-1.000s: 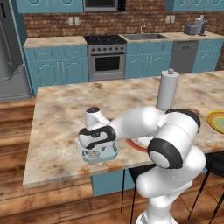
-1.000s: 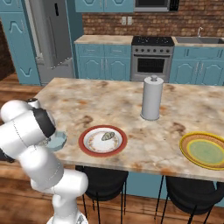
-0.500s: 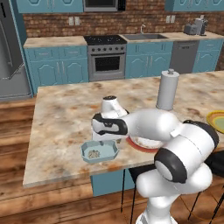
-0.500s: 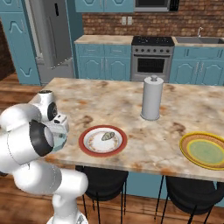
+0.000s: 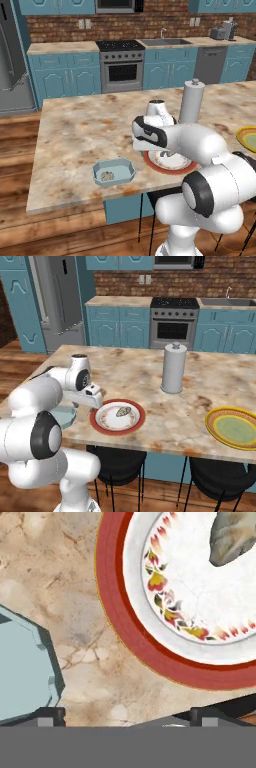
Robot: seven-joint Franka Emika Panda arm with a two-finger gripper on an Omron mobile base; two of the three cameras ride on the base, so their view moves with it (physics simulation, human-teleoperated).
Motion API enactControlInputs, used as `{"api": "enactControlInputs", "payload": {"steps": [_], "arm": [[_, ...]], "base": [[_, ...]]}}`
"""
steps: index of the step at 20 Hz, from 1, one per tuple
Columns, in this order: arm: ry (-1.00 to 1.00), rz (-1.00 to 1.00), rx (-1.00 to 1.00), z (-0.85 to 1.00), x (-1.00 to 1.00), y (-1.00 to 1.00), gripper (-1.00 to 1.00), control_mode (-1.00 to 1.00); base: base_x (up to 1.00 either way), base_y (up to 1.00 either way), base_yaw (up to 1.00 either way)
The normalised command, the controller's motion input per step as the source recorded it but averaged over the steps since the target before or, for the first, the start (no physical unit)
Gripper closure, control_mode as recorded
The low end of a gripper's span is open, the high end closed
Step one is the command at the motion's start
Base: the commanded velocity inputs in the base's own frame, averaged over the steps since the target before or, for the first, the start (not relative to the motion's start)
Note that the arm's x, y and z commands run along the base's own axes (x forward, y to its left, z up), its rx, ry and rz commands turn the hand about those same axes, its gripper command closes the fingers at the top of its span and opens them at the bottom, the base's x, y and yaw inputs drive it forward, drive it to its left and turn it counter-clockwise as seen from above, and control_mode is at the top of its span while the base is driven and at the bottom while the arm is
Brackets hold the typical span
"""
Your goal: Place two dumplings into each of the tupperware containers and then place the containers in the fridge.
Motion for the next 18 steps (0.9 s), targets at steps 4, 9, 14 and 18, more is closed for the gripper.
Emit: {"api": "enactControlInputs", "payload": {"steps": [4,9,14,18], "arm": [[0.00,-0.11,0.00,0.00,0.16,-1.00,-1.00,-1.00],[-0.01,-0.10,0.00,-0.01,0.18,-0.82,-1.00,-1.00],[-0.08,-0.01,0.00,-0.15,0.41,-0.37,-1.00,-1.00],[-0.12,0.00,0.00,-0.32,0.52,-0.02,-1.00,-1.00]], "base": [[0.00,0.00,0.00],[0.00,0.00,0.00],[0.00,0.00,0.00],[0.00,0.00,0.00]]}}
